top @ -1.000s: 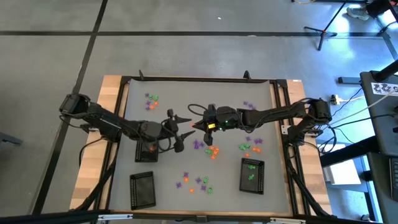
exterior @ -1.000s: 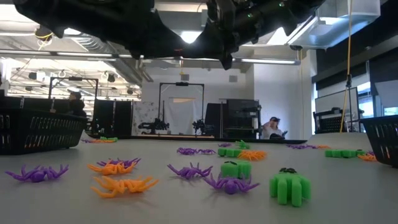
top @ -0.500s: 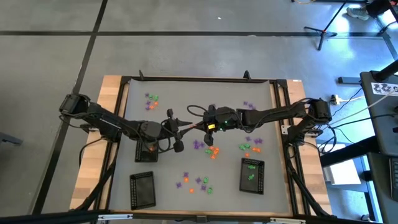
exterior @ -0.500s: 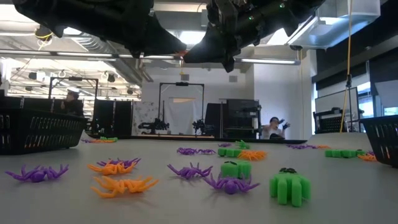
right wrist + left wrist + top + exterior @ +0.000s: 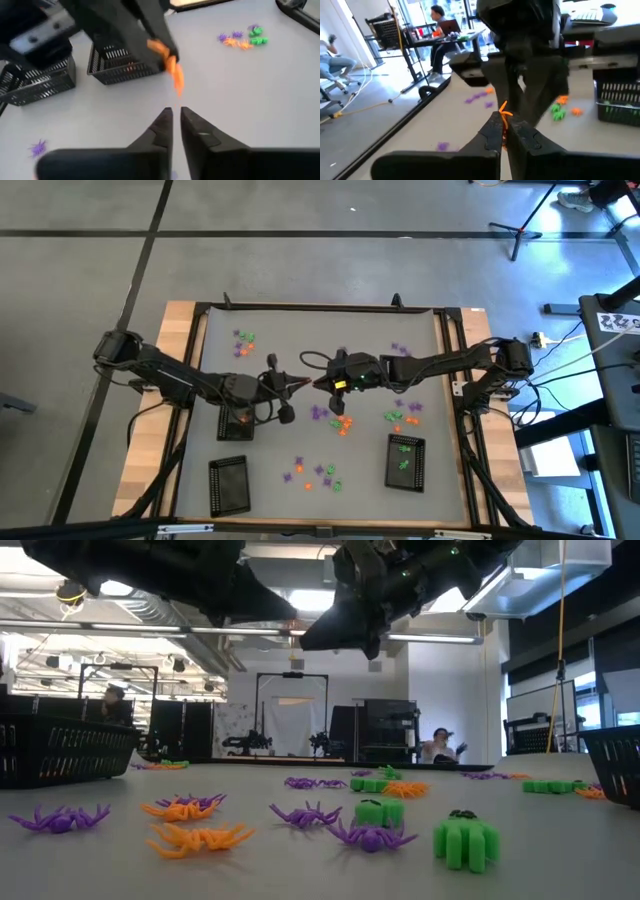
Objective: Sort Halloween decoration
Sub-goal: Put the orange spider toy into the top black basket
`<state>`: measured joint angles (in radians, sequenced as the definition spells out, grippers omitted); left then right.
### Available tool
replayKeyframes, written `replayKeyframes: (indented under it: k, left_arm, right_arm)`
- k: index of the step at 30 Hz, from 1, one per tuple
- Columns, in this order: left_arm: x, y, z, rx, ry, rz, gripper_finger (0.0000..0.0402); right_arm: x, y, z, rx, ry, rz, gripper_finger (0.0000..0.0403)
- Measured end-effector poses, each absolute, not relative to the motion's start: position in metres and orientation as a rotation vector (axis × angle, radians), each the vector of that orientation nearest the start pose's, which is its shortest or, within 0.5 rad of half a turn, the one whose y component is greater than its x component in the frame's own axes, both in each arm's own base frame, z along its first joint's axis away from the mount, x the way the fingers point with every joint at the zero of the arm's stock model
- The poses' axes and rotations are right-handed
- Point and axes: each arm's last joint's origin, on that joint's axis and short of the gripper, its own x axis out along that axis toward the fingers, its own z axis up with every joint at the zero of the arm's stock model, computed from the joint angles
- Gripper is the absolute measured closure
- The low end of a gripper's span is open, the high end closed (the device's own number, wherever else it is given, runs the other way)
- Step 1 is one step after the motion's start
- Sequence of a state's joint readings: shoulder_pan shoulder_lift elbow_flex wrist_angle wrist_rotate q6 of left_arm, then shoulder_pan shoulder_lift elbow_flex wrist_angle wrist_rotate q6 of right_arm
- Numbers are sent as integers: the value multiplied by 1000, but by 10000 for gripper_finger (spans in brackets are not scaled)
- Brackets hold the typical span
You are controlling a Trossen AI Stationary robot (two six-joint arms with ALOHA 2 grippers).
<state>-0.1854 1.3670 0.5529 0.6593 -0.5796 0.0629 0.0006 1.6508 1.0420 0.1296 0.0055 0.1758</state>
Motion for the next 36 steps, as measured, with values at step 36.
replayKeyframes:
  k: [36]
  left_arm:
    - [149,-41,367,-243,1250,273,372]
  right_arm:
    - [343,0,253,170,668,-58,291]
